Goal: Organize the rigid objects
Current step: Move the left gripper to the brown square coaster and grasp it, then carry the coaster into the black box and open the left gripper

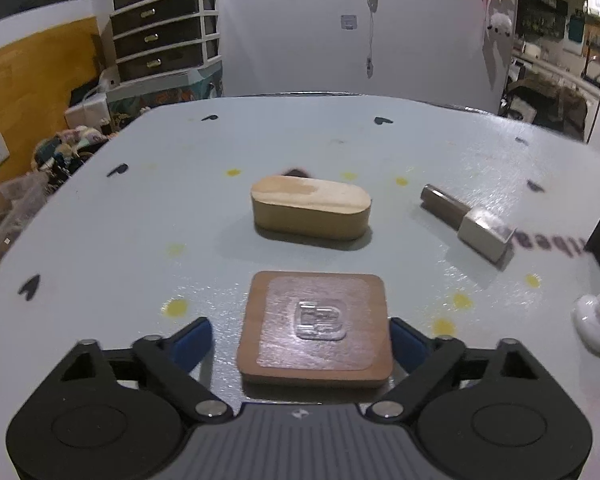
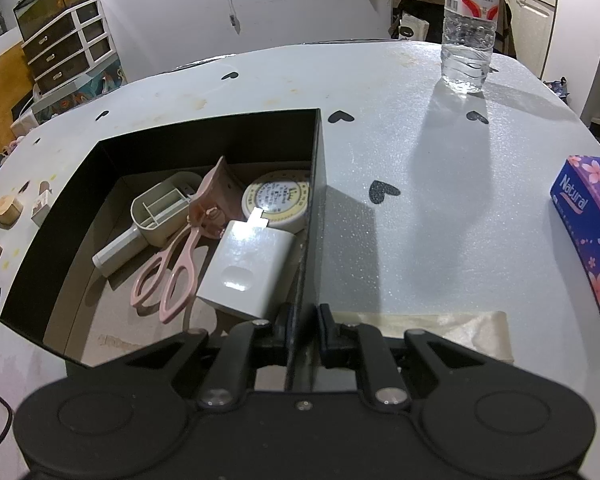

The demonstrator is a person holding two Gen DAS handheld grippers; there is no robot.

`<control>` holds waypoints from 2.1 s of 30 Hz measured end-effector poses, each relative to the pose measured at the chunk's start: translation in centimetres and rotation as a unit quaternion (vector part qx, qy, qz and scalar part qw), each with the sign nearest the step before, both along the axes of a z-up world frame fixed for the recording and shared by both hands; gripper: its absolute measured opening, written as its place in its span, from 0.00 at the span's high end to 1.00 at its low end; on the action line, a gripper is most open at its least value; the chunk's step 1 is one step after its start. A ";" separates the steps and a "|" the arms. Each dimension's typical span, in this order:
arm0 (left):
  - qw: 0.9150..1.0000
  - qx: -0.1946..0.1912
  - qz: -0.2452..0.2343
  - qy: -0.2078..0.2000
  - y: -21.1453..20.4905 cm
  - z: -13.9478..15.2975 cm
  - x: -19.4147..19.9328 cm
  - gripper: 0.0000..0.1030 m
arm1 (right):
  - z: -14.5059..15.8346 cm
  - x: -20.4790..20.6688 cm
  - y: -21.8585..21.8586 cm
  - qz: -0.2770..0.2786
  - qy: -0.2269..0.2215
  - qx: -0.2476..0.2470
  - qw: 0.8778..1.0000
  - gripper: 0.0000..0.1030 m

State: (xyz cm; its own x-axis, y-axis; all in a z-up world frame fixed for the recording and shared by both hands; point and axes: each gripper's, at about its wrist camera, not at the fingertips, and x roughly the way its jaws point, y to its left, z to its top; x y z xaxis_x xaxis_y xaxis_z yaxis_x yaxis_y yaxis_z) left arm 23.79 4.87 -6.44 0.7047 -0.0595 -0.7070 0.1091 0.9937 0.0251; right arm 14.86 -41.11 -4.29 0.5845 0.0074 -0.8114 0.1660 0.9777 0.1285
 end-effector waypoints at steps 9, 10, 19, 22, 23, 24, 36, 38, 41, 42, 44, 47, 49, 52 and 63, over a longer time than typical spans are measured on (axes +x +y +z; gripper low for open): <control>1.000 -0.004 0.011 -0.015 -0.5 0.1 -0.4 0.27 | 0.0 0.1 0.1 -0.001 0.001 -0.003 1.000 0.86; 1.000 -0.005 0.013 -0.016 -0.6 0.1 -0.5 0.27 | 0.0 0.1 0.1 -0.001 0.001 -0.003 1.000 0.86; 0.994 -0.098 0.024 -0.030 -2.2 1.6 -2.8 0.27 | 0.0 0.1 0.1 -0.001 0.001 -0.003 1.000 0.86; 0.990 -0.129 0.009 -0.046 -3.7 2.9 -3.7 0.27 | 0.0 0.1 0.1 -0.001 0.001 -0.002 1.000 0.86; 0.989 -0.137 0.002 -0.052 -4.3 3.4 -4.1 0.27 | 0.0 0.1 0.1 0.000 0.001 -0.002 1.000 0.86; 0.988 -0.142 -0.005 -0.056 -5.1 4.0 -4.4 0.27 | 0.0 0.1 0.1 0.000 0.001 -0.002 1.000 0.86; 0.975 -0.189 -0.105 -0.054 -16.7 7.7 -6.4 0.27 | 0.0 0.0 0.2 -0.001 0.001 -0.003 1.000 0.86; 0.973 -0.191 -0.119 -0.050 -18.5 7.9 -6.7 0.27 | 0.0 0.0 0.3 -0.003 0.001 -0.004 1.000 0.87; 0.973 -0.180 -0.135 -0.043 -21.1 7.9 -7.1 0.27 | 0.0 0.0 0.4 -0.004 0.002 -0.007 1.000 0.88; 0.975 -0.176 -0.133 -0.039 -21.8 7.8 -7.2 0.27 | 0.1 0.1 0.4 -0.003 0.002 -0.008 1.000 0.88; 0.976 -0.174 -0.127 -0.028 -22.7 7.4 -7.4 0.27 | 0.1 0.1 0.3 -0.002 0.003 -0.007 1.000 0.88; 0.979 -0.165 -0.118 -0.019 -23.9 7.0 -7.8 0.27 | 0.1 0.1 0.3 -0.001 0.003 -0.006 1.000 0.88; 0.980 -0.159 -0.115 -0.018 -24.3 6.9 -8.1 0.27 | 0.1 0.1 0.2 0.000 0.003 -0.006 1.000 0.88; 0.981 -0.152 -0.116 -0.018 -25.1 6.7 -8.4 0.27 | 0.1 0.1 0.2 0.001 0.002 -0.005 1.000 0.87; 0.989 -0.117 -0.092 -0.006 -26.4 6.3 -8.5 0.26 | 0.0 -0.1 -0.2 0.002 -0.003 0.005 1.000 0.86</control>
State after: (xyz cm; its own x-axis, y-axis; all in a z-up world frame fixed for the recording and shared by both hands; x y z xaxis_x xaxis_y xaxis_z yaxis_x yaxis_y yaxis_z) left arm 15.27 -21.52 -0.17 0.6746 -0.3481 -0.6509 0.2897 0.9359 -0.2004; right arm 14.74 -41.28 -4.32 0.5896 0.0176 -0.8075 0.1621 0.9768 0.1396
